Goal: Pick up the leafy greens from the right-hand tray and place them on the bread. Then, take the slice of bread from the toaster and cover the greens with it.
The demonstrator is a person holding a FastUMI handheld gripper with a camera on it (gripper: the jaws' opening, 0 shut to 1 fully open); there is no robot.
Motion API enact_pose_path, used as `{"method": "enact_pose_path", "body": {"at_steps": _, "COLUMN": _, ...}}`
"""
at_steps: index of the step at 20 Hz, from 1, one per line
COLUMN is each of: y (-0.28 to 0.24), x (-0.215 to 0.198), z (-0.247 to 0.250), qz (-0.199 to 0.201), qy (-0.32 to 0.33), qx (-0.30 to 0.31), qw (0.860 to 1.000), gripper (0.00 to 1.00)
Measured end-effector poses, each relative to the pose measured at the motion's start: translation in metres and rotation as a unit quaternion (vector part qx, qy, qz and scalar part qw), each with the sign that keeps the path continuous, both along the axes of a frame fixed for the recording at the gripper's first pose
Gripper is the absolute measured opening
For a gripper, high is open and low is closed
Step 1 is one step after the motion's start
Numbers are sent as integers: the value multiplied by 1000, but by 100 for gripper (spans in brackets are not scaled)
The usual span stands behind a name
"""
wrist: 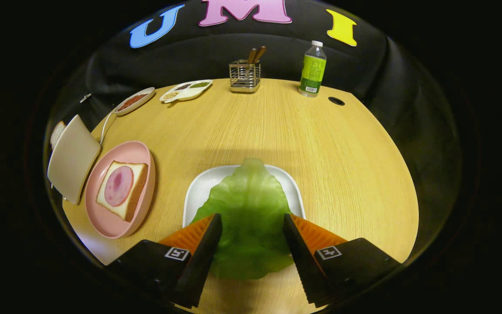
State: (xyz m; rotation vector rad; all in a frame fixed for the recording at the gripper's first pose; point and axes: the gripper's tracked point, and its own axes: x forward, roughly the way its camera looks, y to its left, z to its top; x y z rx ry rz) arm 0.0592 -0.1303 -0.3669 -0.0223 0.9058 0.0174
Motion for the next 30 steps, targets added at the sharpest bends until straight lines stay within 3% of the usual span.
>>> {"method": "enact_pose_path", "body": {"at_steps": 1, "y": 1, "x": 2, "z": 0, "qz": -1, "qy": -1, "qx": 2, "qw": 1000, "gripper": 80}}
{"method": "enact_pose_path", "body": {"at_steps": 2, "y": 2, "x": 1, "z": 0, "qz": -4, "qy": 1, "qx": 2, "qw": 1000, "gripper": 80}}
{"method": "enact_pose_path", "body": {"at_steps": 6, "y": 6, "x": 3, "z": -1, "qz": 3, "qy": 8, "qx": 3, "qw": 1000, "gripper": 45}}
{"method": "enact_pose_path", "body": {"at_steps": 7, "y": 6, "x": 3, "z": -1, "qz": 7, "qy": 9, "qx": 4, "qw": 1000, "gripper": 30}}
{"method": "enact_pose_path", "body": {"at_steps": 9, "y": 5, "x": 6, "z": -2, "qz": 18, "qy": 9, "qx": 8, "qw": 1000, "gripper": 30}}
{"method": "enact_pose_path", "body": {"at_steps": 12, "y": 7, "x": 3, "z": -1, "qz": 34, "qy": 24, "qx": 36, "qw": 998, "gripper": 8}}
{"method": "enact_pose_path", "body": {"at_steps": 21, "y": 16, "x": -1, "z": 62, "qz": 40, "qy": 2, "qx": 45, "qw": 998, "gripper": 5}}
{"method": "enact_pose_path", "body": {"at_steps": 30, "y": 98, "x": 3, "z": 111, "qz": 63, "qy": -18, "qx": 59, "qw": 996, "gripper": 5}}
